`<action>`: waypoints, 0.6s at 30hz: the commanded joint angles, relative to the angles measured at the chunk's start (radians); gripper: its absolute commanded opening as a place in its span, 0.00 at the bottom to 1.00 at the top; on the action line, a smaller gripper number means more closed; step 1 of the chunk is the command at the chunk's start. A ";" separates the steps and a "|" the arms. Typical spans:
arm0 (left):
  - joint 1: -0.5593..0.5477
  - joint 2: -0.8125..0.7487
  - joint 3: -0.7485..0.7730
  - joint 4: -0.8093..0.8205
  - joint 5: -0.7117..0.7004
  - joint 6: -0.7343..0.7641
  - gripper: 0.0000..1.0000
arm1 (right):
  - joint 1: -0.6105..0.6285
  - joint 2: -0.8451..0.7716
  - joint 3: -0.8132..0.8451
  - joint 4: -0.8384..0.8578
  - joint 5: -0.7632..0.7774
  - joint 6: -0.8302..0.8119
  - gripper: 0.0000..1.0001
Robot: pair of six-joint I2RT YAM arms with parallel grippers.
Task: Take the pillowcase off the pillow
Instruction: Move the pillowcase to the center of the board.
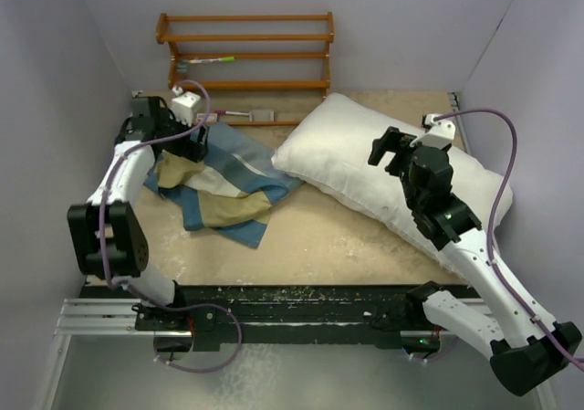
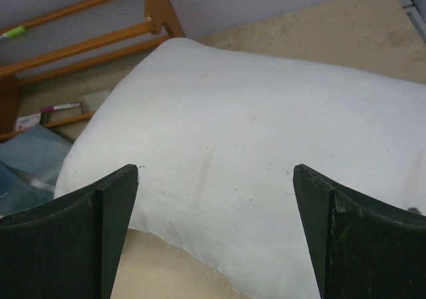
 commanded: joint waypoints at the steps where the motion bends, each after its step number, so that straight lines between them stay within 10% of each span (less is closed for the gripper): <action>1: 0.046 -0.255 0.007 0.088 0.073 -0.151 1.00 | -0.005 0.019 0.051 -0.098 0.155 0.090 1.00; 10: 0.061 -0.752 -0.788 0.546 0.093 -0.309 1.00 | -0.004 -0.044 -0.057 -0.158 0.284 0.070 1.00; 18: 0.094 -0.859 -1.017 0.669 0.113 -0.220 1.00 | -0.004 -0.128 -0.254 -0.181 0.527 0.184 1.00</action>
